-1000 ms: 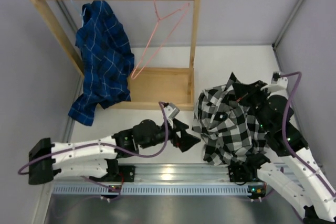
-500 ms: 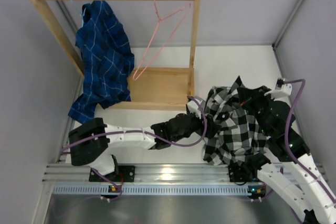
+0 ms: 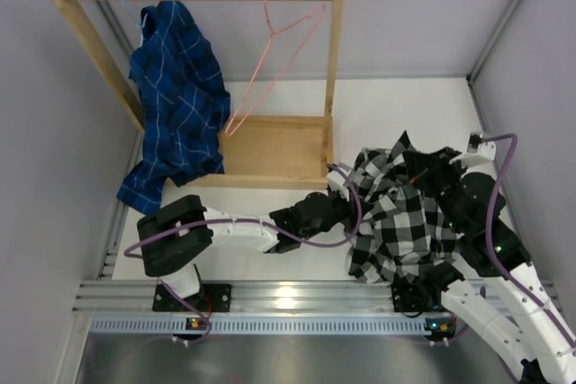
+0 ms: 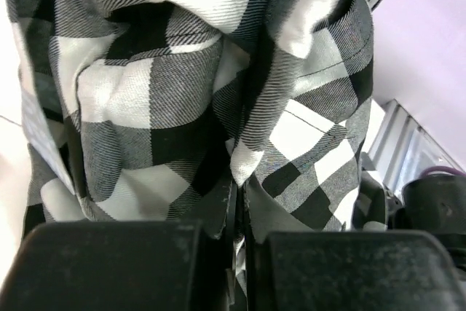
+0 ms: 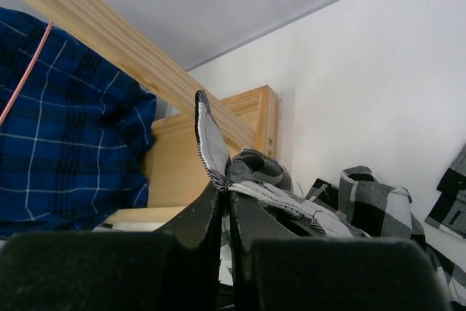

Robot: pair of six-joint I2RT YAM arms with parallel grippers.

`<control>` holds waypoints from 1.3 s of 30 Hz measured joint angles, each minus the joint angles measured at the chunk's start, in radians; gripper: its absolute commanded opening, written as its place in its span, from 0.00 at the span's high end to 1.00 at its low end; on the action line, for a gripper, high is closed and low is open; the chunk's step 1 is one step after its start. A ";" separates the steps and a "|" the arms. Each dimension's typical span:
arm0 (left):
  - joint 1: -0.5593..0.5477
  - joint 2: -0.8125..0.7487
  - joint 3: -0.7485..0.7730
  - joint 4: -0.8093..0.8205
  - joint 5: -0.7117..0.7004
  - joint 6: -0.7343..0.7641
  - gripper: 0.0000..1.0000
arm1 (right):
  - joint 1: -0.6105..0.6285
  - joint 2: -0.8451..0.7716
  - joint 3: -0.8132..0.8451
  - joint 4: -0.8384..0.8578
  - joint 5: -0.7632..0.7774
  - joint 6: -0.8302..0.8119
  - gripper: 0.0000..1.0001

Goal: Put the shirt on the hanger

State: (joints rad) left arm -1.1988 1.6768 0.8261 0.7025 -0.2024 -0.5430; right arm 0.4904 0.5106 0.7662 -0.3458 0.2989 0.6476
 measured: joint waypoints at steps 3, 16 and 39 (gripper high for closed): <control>0.002 -0.001 -0.006 0.017 0.036 0.022 1.00 | 0.000 0.000 -0.002 0.002 -0.029 -0.024 0.67; 0.002 -0.550 0.016 -0.677 0.029 0.112 1.00 | 0.000 -0.013 0.183 -0.245 -0.298 -0.464 0.17; 0.002 -0.916 -0.090 -1.058 0.363 0.052 1.00 | 0.197 0.829 0.243 -0.061 -0.940 -0.771 0.32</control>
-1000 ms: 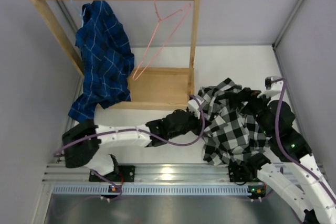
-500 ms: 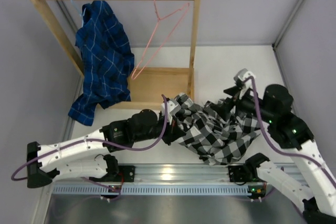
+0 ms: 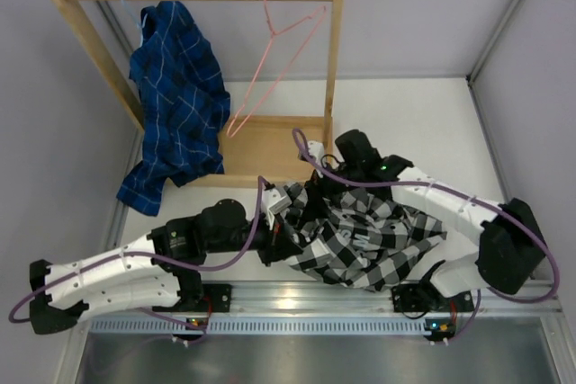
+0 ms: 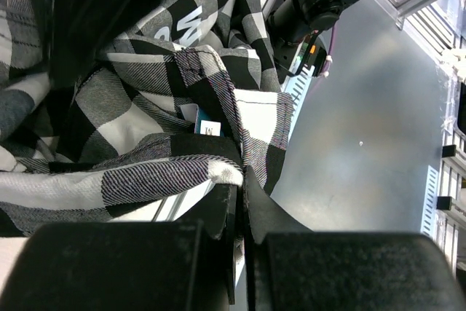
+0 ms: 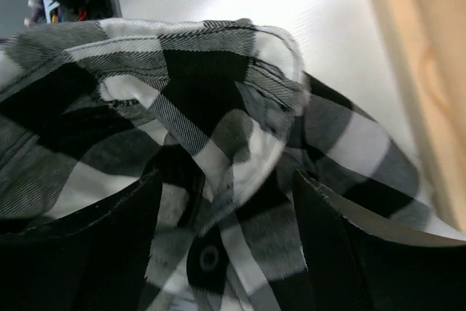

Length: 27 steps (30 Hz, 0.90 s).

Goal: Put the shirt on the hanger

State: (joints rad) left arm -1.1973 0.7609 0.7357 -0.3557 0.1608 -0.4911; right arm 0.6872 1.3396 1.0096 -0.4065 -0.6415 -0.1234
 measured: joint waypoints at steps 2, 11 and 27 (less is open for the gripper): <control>0.000 -0.010 0.000 -0.011 0.000 -0.001 1.00 | 0.053 0.080 0.002 0.026 -0.011 0.002 0.47; 0.001 -0.066 0.112 -0.204 -0.163 0.014 1.00 | 0.085 0.094 0.032 0.056 0.264 0.142 1.00; -0.002 0.424 1.419 -0.470 -0.607 0.266 1.00 | 0.572 -0.573 0.220 0.171 1.188 0.338 1.00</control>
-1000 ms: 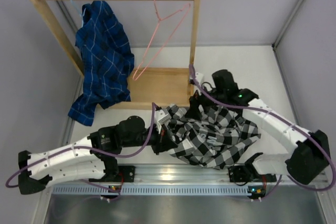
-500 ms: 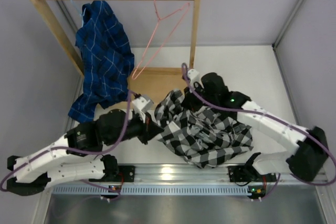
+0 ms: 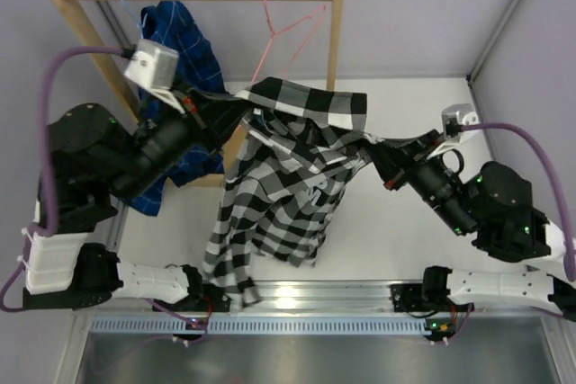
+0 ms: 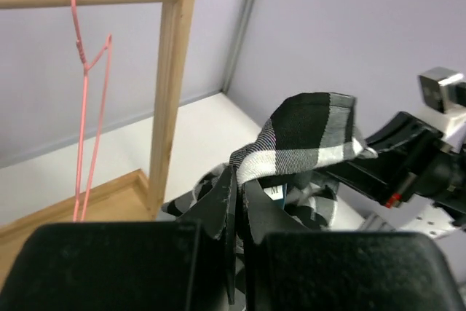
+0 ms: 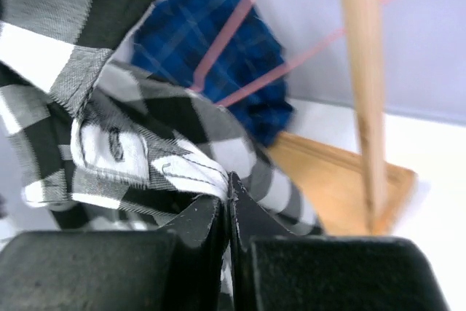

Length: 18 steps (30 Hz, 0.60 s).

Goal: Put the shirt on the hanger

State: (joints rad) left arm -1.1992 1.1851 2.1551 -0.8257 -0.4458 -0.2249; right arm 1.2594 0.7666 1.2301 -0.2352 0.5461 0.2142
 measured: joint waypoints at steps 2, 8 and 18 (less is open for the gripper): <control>0.000 0.002 -0.063 0.005 -0.040 0.011 1.00 | 0.021 0.000 -0.028 -0.020 0.098 0.018 1.00; 0.002 -0.127 -0.597 0.058 -0.085 -0.045 1.00 | 0.022 -0.010 -0.324 -0.102 0.205 0.130 0.73; 0.003 -0.245 -1.118 0.142 0.042 -0.182 1.00 | 0.023 -0.207 -0.492 -0.262 0.083 0.179 0.31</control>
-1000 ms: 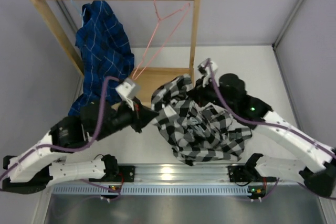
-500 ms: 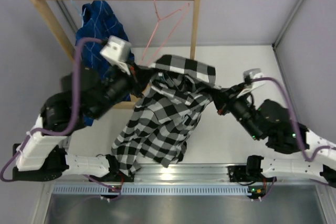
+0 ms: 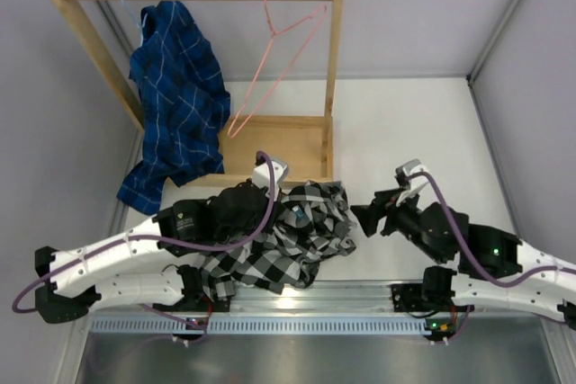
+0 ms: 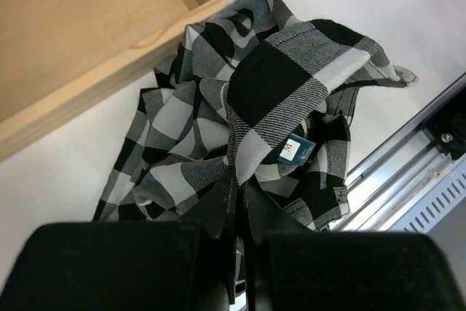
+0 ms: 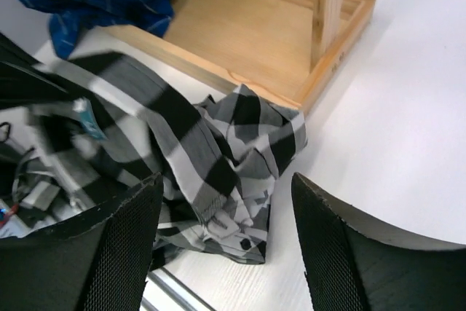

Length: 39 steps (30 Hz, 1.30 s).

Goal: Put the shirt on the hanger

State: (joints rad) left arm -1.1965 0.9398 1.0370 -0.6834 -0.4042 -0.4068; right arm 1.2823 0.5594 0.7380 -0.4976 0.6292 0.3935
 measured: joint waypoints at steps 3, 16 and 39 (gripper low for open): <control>0.000 -0.002 -0.041 0.033 0.033 -0.018 1.00 | 0.000 -0.021 0.068 -0.013 -0.050 -0.070 0.30; 0.002 -0.011 -0.046 0.092 0.075 -0.040 1.00 | -0.024 0.452 0.210 0.008 -0.172 -0.407 0.63; 0.044 -0.026 -0.214 0.401 0.040 -0.116 0.02 | -0.322 0.494 0.159 0.105 -0.153 -0.139 1.00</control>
State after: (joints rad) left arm -1.1526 0.9142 0.8227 -0.2829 -0.3637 -0.5232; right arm 0.9607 1.0531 0.8974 -0.3927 0.4759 0.2543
